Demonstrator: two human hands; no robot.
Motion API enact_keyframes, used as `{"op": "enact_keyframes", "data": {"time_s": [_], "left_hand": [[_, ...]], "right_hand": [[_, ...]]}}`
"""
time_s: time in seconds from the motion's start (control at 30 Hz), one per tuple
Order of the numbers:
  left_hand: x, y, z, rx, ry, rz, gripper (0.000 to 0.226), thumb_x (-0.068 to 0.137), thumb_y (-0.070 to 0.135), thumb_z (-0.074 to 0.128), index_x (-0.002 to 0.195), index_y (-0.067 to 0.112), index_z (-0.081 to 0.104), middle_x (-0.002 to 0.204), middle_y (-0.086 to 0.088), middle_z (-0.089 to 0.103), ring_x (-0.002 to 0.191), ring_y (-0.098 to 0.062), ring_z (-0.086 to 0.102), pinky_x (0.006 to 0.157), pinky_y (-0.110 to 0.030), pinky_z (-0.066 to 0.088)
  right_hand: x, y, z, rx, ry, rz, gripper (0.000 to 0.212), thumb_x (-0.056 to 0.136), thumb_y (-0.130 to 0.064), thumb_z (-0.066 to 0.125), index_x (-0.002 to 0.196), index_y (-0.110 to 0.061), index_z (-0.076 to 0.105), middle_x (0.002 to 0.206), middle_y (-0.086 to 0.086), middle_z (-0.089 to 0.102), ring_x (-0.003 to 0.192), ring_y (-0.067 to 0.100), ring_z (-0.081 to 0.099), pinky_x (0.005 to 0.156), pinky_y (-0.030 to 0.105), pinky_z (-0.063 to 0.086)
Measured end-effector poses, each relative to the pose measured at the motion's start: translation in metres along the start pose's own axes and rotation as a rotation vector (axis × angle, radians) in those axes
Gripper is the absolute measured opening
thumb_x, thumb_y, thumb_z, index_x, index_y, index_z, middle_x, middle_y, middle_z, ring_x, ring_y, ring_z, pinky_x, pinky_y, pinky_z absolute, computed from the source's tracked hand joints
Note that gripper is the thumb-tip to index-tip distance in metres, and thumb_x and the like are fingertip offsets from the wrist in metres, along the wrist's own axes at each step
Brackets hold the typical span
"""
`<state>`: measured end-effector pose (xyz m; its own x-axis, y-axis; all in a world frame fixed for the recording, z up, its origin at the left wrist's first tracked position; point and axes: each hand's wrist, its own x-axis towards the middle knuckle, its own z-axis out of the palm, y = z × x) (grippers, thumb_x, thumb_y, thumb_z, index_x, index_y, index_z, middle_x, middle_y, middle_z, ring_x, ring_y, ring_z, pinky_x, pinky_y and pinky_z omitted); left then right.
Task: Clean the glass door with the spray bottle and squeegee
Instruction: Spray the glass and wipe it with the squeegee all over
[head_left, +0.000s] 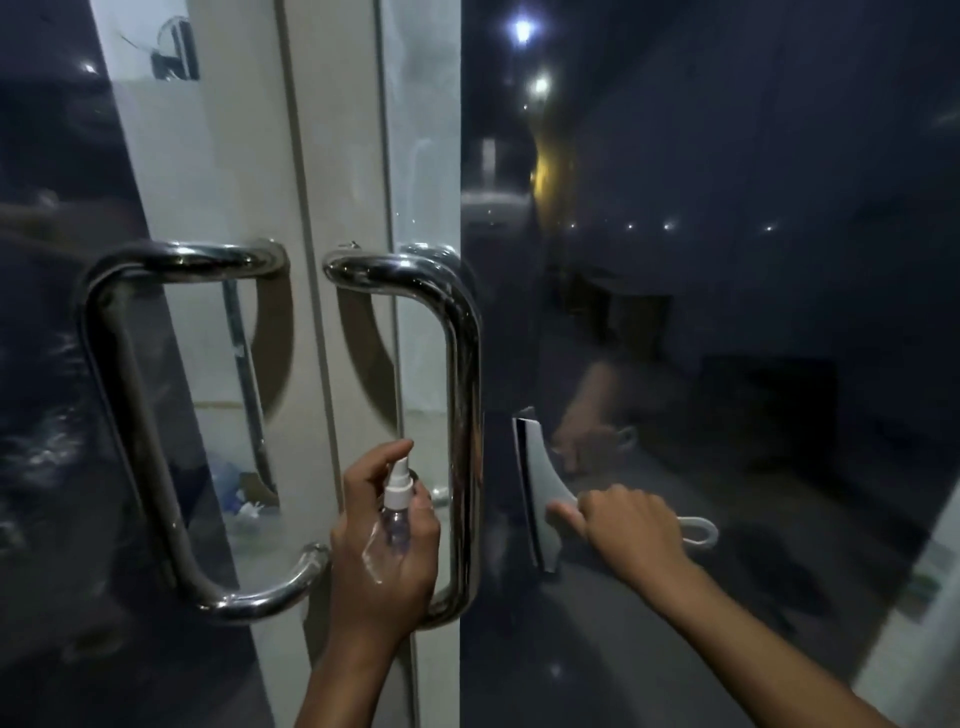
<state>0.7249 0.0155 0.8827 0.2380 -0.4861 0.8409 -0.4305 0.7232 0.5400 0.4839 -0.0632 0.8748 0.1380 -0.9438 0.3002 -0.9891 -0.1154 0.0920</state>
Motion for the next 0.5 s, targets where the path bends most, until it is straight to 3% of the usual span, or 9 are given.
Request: {"op": "enact_keyframes", "data": {"time_s": [0.1, 0.23, 0.33, 0.4, 0.5], "left_hand": [[0.008, 0.016, -0.001, -0.024, -0.037, 0.002, 0.04, 0.095, 0.031, 0.052, 0.131, 0.048, 0.044, 0.087, 0.012, 0.059, 0.061, -0.012, 0.061, 0.054, -0.026, 0.05], [0.014, 0.027, 0.005, 0.017, -0.056, 0.006, 0.043, 0.093, 0.032, 0.051, 0.13, 0.053, 0.041, 0.087, 0.015, 0.059, 0.059, -0.01, 0.06, 0.052, -0.026, 0.05], [0.018, 0.031, 0.011, 0.02, -0.048, -0.002, 0.043, 0.093, 0.034, 0.051, 0.13, 0.053, 0.042, 0.091, 0.018, 0.061, 0.063, -0.009, 0.062, 0.054, -0.027, 0.05], [0.02, 0.033, 0.016, 0.001, -0.063, 0.0, 0.042, 0.093, 0.033, 0.051, 0.129, 0.051, 0.043, 0.095, 0.022, 0.061, 0.069, -0.006, 0.063, 0.058, -0.019, 0.049], [0.024, 0.035, 0.023, -0.017, -0.088, 0.005, 0.041, 0.093, 0.029, 0.051, 0.13, 0.043, 0.043, 0.105, 0.031, 0.059, 0.077, -0.001, 0.064, 0.064, -0.009, 0.046]], "right_hand": [[-0.011, 0.012, -0.013, -0.079, 0.059, -0.002, 0.065, 0.098, -0.069, 0.024, 0.102, -0.023, 0.069, 0.102, 0.007, 0.073, 0.099, 0.032, 0.068, 0.072, 0.038, 0.043], [0.0, -0.029, -0.027, 0.051, 0.047, -0.172, 0.06, 0.101, -0.064, 0.026, 0.1, -0.021, 0.067, 0.097, 0.011, 0.072, 0.093, 0.036, 0.068, 0.066, 0.039, 0.033], [0.024, -0.076, -0.039, 0.137, -0.033, -0.246, 0.038, 0.102, -0.042, 0.04, 0.104, -0.018, 0.069, 0.102, 0.014, 0.072, 0.095, 0.039, 0.068, 0.068, 0.038, 0.036], [0.04, -0.088, -0.047, 0.149, -0.008, -0.212, 0.028, 0.098, -0.029, 0.045, 0.107, -0.018, 0.07, 0.106, 0.014, 0.071, 0.099, 0.04, 0.067, 0.071, 0.038, 0.039], [0.05, -0.073, -0.058, 0.167, 0.056, -0.137, 0.038, 0.1, -0.041, 0.042, 0.108, -0.018, 0.07, 0.108, 0.016, 0.07, 0.102, 0.041, 0.066, 0.071, 0.04, 0.038]]}}
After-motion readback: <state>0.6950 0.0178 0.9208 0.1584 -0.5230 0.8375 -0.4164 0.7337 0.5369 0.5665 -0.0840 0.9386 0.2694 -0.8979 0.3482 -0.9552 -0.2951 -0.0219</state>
